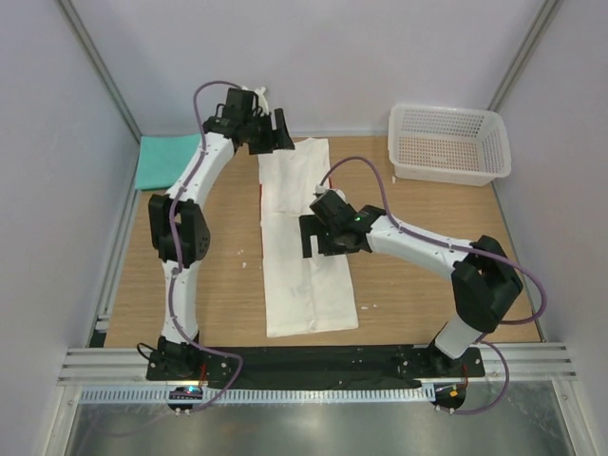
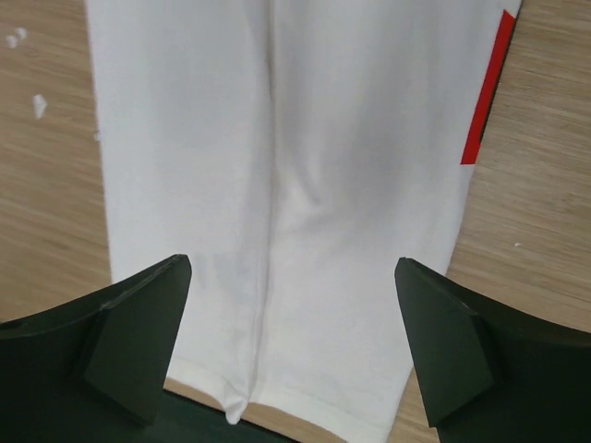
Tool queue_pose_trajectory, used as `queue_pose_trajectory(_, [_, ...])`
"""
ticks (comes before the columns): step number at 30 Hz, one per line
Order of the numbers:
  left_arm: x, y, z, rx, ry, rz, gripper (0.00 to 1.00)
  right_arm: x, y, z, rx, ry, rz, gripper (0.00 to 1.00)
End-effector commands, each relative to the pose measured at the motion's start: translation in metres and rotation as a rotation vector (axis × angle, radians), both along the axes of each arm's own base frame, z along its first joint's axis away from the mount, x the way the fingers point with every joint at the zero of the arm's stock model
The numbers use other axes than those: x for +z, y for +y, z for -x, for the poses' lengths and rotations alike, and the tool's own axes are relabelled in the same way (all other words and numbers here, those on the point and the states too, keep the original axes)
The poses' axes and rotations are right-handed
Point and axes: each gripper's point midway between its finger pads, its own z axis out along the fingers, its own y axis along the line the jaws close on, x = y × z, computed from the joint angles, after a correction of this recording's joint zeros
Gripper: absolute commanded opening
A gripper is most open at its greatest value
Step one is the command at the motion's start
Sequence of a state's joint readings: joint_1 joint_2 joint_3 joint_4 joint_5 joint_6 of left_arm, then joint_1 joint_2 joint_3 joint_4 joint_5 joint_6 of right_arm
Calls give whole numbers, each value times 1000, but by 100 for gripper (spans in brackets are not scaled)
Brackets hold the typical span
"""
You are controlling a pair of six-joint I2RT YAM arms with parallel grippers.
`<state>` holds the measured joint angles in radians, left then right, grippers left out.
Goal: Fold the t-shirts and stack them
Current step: Fold the tshirt
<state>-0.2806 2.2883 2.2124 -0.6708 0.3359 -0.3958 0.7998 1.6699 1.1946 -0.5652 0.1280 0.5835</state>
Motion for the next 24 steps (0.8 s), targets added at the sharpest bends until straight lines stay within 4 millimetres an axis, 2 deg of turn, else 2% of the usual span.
queue_pose_trajectory(1, [65,7,38,-9,-25,54,73,19,-2,11,54,26,-87,99])
queue_pose_trajectory(2, [61,7,50,-17,10,61,73,23,-13,6,0,39,-109,91])
queue_pose_trajectory(3, [25,12,74,-8,124,39,72,16,-22,14,-10,78,-123,86])
queue_pose_trajectory(4, [39,15,94,6,130,57,71,16,-26,19,-15,99,-154,81])
queue_pose_trajectory(5, [27,16,110,7,170,62,69,18,-39,16,-54,98,-179,74])
queue_pose_trajectory(6, [24,16,129,-2,196,74,68,20,-48,24,-59,81,-209,72])
queue_pose_trajectory(7, [-19,21,169,11,330,46,67,24,-48,32,-38,91,-255,71])
queue_pose_trajectory(8, [-5,24,190,12,302,59,65,23,-51,38,-34,97,-276,70])
queue_pose_trajectory(9, [-12,24,210,8,335,67,64,16,-61,49,-49,128,-286,70])
queue_pose_trajectory(10, [-27,25,235,7,386,62,62,10,-64,58,-51,162,-292,70])
queue_pose_trajectory(11, [-41,33,270,28,438,67,59,5,-61,71,-23,220,-327,70])
queue_pose_trajectory(12, [-53,38,291,39,482,67,58,-9,-66,87,-33,283,-323,69])
queue_pose_trajectory(13, [-58,43,308,54,506,74,57,-14,-68,95,-34,310,-333,68])
queue_pose_trajectory(14, [-72,50,337,94,562,88,56,-16,-66,105,-27,346,-360,67])
queue_pose_trajectory(15, [-75,52,349,109,572,112,56,-27,-71,116,-47,377,-363,66])
queue_pose_trajectory(16, [-77,50,361,107,593,147,56,-23,-70,120,-67,376,-395,66])
queue_pose_trajectory(17, [-94,54,381,156,658,162,57,-25,-71,125,-75,385,-408,65])
queue_pose_trajectory(18, [-89,54,386,159,629,189,58,-31,-73,132,-97,406,-424,64])
queue_pose_trajectory(19, [-95,55,394,174,648,194,61,-28,-73,134,-103,398,-446,62])
queue_pose_trajectory(20, [-102,58,403,187,669,197,62,-36,-75,140,-113,410,-453,60])
queue_pose_trajectory(22, [-103,58,410,211,684,213,64,-38,-73,148,-130,450,-493,53])
queue_pose_trajectory(24, [-109,56,419,230,725,207,64,-44,-72,156,-134,475,-514,50])
